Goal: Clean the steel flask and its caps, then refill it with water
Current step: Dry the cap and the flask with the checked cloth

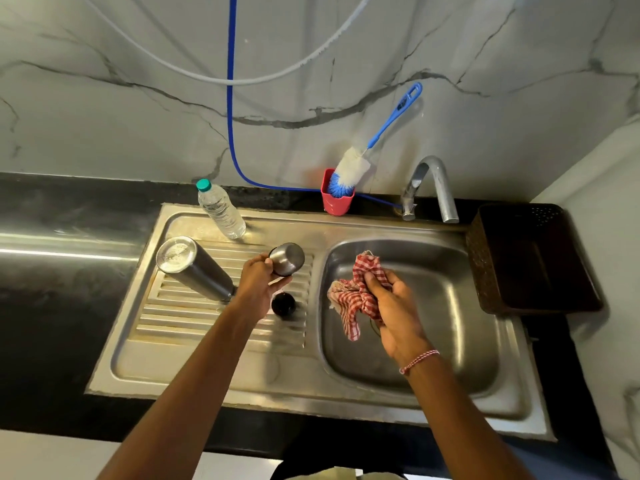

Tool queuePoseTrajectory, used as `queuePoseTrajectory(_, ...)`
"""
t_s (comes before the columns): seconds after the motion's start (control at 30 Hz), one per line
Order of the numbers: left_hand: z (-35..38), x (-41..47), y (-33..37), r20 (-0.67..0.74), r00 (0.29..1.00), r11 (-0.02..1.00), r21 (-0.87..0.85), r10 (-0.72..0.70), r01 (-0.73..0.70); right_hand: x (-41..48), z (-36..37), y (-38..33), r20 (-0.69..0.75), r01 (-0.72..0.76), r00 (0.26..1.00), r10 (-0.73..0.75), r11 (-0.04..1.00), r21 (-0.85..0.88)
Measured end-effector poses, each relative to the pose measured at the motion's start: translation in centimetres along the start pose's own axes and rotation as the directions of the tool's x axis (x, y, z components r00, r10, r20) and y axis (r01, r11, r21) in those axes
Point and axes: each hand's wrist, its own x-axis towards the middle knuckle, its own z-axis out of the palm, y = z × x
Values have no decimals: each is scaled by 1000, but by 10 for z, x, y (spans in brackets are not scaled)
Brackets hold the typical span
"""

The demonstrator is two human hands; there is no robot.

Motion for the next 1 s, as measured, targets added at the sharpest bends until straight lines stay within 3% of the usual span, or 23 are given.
queuePoseTrajectory(0.23, -7, 57, -5, 15, 995, 944, 319, -95, 85, 9, -2, 16, -74, 31, 997, -37, 996, -84)
queuePoseTrajectory(0.4, 4, 70, -10, 31, 995, 909, 410, -93, 72, 14, -7, 28, -136, 25, 990, -43, 991, -131)
queuePoseTrajectory(0.73, -2, 86, -20, -18, 997, 737, 674, 79, -47, 14, -6, 21, -158, 51, 985, -66, 994, -96)
queuePoseTrajectory(0.87, -4, 86, -20, 24, 976, 538, 831, 215, -139, 14, -5, 20, -157, 42, 986, -55, 996, -85)
queuePoseTrajectory(1.0, -8, 84, -19, 84, 962, 352, 919, 261, -176, 10, -3, 18, -151, 43, 987, -50, 998, -48)
